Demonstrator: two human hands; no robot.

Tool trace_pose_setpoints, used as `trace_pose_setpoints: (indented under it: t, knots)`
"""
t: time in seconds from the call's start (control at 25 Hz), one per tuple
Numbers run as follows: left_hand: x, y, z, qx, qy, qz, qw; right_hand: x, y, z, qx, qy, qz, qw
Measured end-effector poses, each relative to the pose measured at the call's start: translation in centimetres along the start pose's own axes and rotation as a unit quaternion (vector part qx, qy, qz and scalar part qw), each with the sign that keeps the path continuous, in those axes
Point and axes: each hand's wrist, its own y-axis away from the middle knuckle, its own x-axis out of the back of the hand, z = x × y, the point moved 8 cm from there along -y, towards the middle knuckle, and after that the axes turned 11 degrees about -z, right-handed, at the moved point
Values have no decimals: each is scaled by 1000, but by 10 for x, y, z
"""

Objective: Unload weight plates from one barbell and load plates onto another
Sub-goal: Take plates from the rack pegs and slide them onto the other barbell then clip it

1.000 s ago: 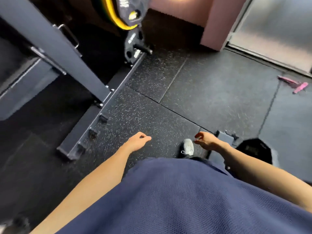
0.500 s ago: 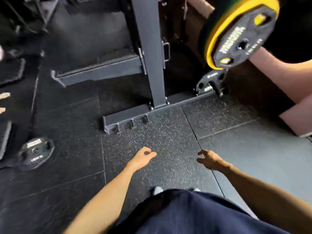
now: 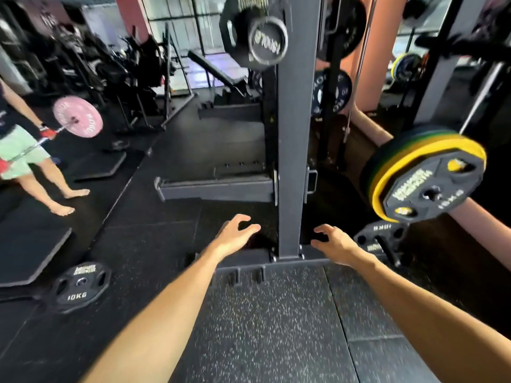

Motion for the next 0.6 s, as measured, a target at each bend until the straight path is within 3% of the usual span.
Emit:
trace_pose_setpoints:
  t: [0.4,0.6]
  knots:
    - [151,22,195,-167,9,153,974,197,-4,-159,156,37,144,976]
    - [195,29,276,-256,5,210,944,272,10,-213,208,35,186,960]
